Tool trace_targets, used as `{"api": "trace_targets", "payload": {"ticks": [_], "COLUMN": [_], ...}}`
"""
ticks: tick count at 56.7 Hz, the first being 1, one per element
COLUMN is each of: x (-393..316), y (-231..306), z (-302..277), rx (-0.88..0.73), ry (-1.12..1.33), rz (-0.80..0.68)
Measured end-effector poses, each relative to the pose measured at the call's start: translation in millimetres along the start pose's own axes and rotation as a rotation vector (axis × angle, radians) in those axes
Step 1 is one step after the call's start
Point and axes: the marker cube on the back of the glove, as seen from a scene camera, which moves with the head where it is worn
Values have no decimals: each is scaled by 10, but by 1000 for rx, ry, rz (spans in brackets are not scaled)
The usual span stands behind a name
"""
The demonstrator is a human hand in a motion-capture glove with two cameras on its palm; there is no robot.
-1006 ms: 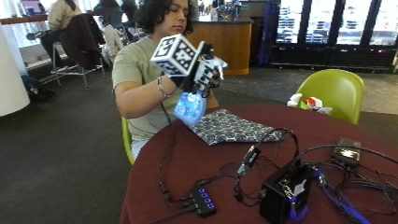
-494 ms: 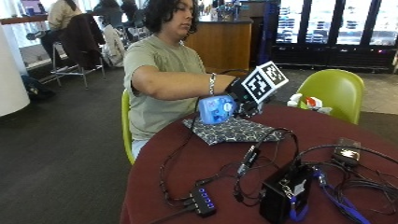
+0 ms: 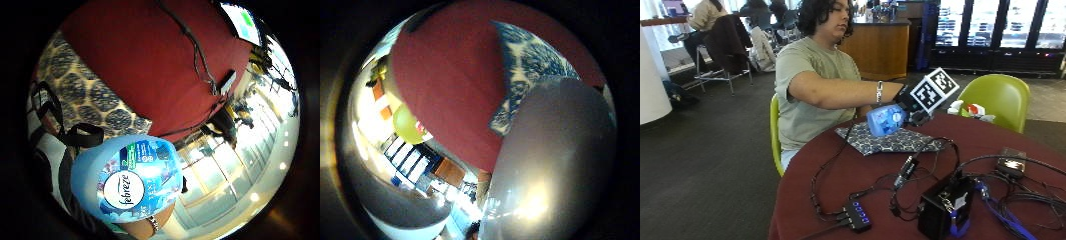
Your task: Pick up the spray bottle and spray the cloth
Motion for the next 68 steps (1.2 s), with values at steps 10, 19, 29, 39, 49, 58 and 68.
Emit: {"api": "trace_targets", "payload": {"ticks": [10, 19, 29, 39, 49, 58, 68], "x": [-472, -1097, -1405, -1614, -1556, -1443, -716], "y": [373, 432, 116, -80, -99, -126, 245], "z": [-258, -82, 89, 90, 220, 205, 194], "rx": [196, 317, 493, 542, 549, 455, 424], "ry": [-351, -790, -849, -1016, -953, -809, -285], "rz": [-306, -653, -834, -897, -901, -739, -537]}}
